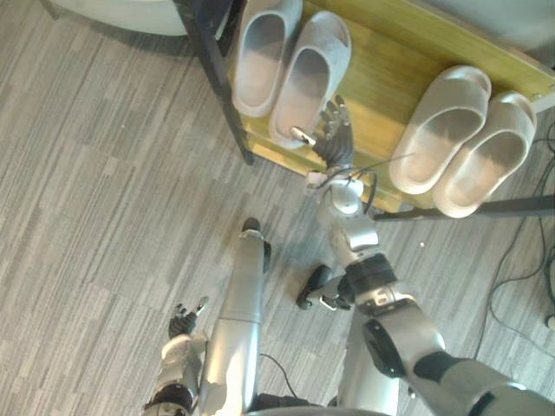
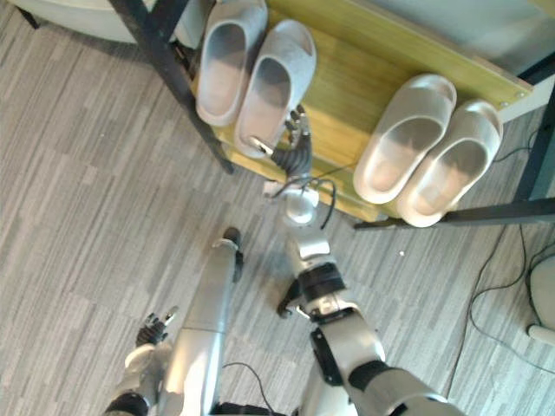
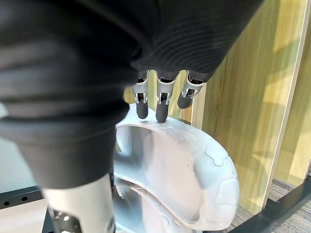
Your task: Organize the slippers on the shoe rack
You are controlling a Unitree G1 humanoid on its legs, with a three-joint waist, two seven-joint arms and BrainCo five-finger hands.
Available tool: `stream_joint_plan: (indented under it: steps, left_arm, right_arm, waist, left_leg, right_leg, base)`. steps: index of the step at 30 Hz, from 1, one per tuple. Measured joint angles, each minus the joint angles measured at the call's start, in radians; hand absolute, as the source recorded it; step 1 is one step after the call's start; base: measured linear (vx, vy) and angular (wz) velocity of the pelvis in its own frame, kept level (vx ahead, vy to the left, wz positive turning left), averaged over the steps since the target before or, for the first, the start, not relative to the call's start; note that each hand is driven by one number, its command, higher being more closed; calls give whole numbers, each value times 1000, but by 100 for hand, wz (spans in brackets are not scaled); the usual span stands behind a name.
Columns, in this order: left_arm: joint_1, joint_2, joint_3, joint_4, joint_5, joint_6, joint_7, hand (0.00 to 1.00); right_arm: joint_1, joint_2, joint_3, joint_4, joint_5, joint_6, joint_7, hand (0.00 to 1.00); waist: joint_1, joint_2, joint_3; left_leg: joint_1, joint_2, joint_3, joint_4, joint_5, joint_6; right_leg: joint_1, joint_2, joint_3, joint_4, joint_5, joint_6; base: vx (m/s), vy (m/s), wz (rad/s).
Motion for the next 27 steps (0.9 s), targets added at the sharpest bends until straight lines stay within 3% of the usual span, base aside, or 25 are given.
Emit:
stream_joint_plan:
  steps: [8,17,24,27]
  left_arm:
    - [-6,-4,-2,0,0,-2,-1,0]
    - [-7,-19,-15,8,0,-17,-4,0]
    - [-7,-29,-10,15,0,-17,-5,0]
    - [-2,-33,-7,12,5,-16,-6,0]
  right_arm:
    - [-84,-65,-9,87,-20,19,2,0]
    - [-152,-136,-7,206,-20,32,7,0]
    - [-139,-157,8,197,-24,49,19,0]
    - [-46,-164,43,65,-72,49,27,0]
  waist:
    - [16,6,-2]
    - [26,42,-11]
    - [23,59,-21]
    - [9,59,-21]
  left_leg:
    - [1,0,-2,-5,0,0]
    - [16,5,1,-15,3,4]
    - [56,19,2,-34,6,6]
    - [143,26,14,-81,7,6]
  right_leg:
    - [1,0,-6,1,-4,-7]
    - [14,2,-7,-4,-6,-11]
    - [52,18,-9,-26,-5,-12]
    - [134,29,-9,-76,0,-7]
  base:
    - [-13,-8,0]
    - [0,0,0]
    - [-6,-18,-1]
    - [8,-3,-1]
